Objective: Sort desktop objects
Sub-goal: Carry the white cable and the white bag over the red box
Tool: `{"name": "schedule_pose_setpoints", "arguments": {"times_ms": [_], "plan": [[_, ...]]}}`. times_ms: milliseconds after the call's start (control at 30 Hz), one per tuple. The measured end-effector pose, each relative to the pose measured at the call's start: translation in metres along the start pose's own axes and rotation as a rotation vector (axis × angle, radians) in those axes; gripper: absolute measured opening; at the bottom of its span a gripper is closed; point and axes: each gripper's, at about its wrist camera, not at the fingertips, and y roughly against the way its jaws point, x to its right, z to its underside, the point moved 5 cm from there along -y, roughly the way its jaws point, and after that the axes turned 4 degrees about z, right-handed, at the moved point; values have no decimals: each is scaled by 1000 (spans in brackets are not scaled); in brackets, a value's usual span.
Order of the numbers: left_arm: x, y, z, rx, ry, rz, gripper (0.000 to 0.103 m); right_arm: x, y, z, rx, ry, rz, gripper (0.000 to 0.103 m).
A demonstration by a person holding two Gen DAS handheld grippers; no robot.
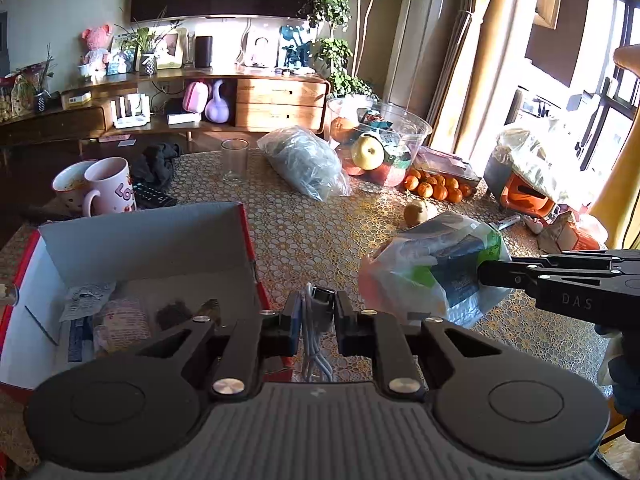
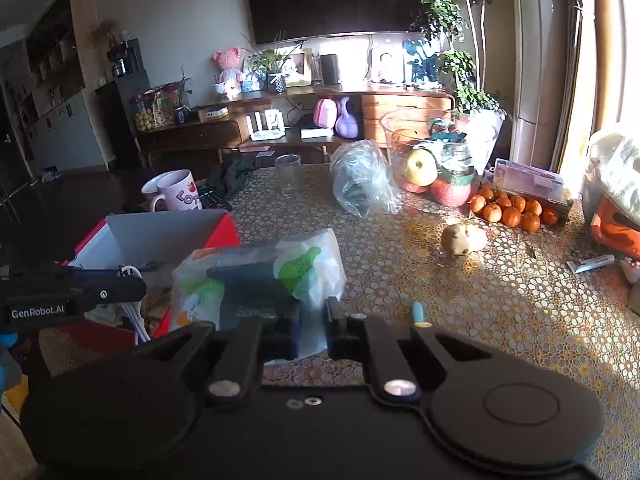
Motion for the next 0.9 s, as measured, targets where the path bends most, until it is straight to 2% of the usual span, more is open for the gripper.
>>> {"name": "schedule_pose_setpoints", "arguments": {"times_ms": [533,900], "plan": [[-91,43,-16,52,43,-129,16,-93,-22,-37,5,181,-78,12],[-146,37,-10,9,63,-213,16,-131,-54,-46,-28,252,-99,12]]}}
